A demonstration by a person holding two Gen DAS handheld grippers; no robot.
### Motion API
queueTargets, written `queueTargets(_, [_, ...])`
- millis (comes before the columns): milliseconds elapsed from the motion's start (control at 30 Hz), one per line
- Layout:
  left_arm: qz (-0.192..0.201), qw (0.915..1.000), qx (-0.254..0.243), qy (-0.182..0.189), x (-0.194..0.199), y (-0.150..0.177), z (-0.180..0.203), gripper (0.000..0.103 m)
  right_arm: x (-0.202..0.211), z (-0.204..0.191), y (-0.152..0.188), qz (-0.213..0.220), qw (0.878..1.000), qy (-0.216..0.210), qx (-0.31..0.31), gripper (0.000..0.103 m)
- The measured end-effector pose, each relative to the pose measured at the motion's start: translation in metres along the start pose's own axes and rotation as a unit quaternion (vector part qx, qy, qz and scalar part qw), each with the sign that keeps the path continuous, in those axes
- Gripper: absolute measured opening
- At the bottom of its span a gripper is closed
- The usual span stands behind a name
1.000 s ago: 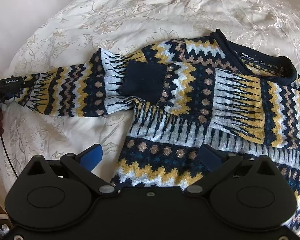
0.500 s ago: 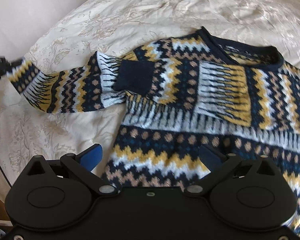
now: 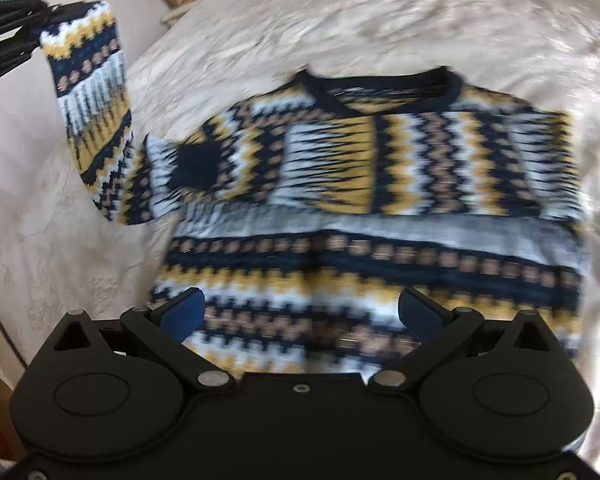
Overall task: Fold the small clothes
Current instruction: 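Grasp the cuff with the left gripper and fold the sleeve across the body, then open the left gripper to release the cuff on the folded sweater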
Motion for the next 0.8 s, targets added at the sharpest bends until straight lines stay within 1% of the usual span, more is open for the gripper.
queueTargets(100, [-0.011, 0.9995, -0.007, 0.027, -0.032, 0.016, 0.055, 0.006, 0.016, 0.033, 0.001, 0.009, 1.0, 0.0, -0.012, 0.103])
queueTargets(233, [-0.038, 0.9979, -0.026, 0.045, -0.076, 0.049, 0.121, 0.006, 0.037, 0.074, 0.002, 0.019, 1.0, 0.005, -0.018, 0.103])
queueTargets(367, [-0.082, 0.9939, -0.054, 0.05, -0.119, 0.088, 0.17, 0.006, 0.054, 0.107, 0.004, 0.032, 0.999, 0.01, -0.035, 0.103])
queueTargets(467, [-0.116, 0.9901, -0.06, 0.052, -0.145, 0.119, 0.188, 0.007, 0.062, 0.128, 0.009, 0.035, 0.998, 0.014, -0.049, 0.103])
queueTargets(500, [-0.122, 0.9892, -0.062, 0.053, -0.149, 0.126, 0.193, 0.01, 0.063, 0.133, 0.01, 0.034, 0.998, 0.015, -0.052, 0.103])
queueTargets(533, [-0.131, 0.9876, -0.064, 0.058, -0.155, 0.135, 0.197, 0.023, 0.064, 0.138, 0.012, 0.033, 0.998, 0.016, -0.055, 0.103])
queueTargets(567, [-0.143, 0.9854, -0.063, 0.067, -0.158, 0.143, 0.2, 0.031, 0.065, 0.141, 0.013, 0.031, 0.998, 0.017, -0.058, 0.103])
queueTargets(633, [-0.162, 0.9814, -0.063, 0.081, -0.157, 0.151, 0.211, 0.056, 0.066, 0.146, 0.015, 0.031, 0.997, 0.017, -0.061, 0.103])
queueTargets(700, [-0.169, 0.98, -0.067, 0.081, -0.152, 0.155, 0.217, 0.065, 0.067, 0.147, 0.015, 0.032, 0.997, 0.016, -0.063, 0.103])
queueTargets(800, [-0.162, 0.9806, -0.077, 0.08, -0.134, 0.151, 0.218, 0.065, 0.068, 0.15, 0.013, 0.031, 0.998, 0.016, -0.061, 0.103])
Point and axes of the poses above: each gripper's, at about its wrist camera, not at the fingertips, and x roughly against the way its jaws point, z to its right, y to its underside, the point moved 9 cm from there along -x, roughly the way its jaws point, and after that the axes turned 3 degrees about -z, right-handed, at the moved point
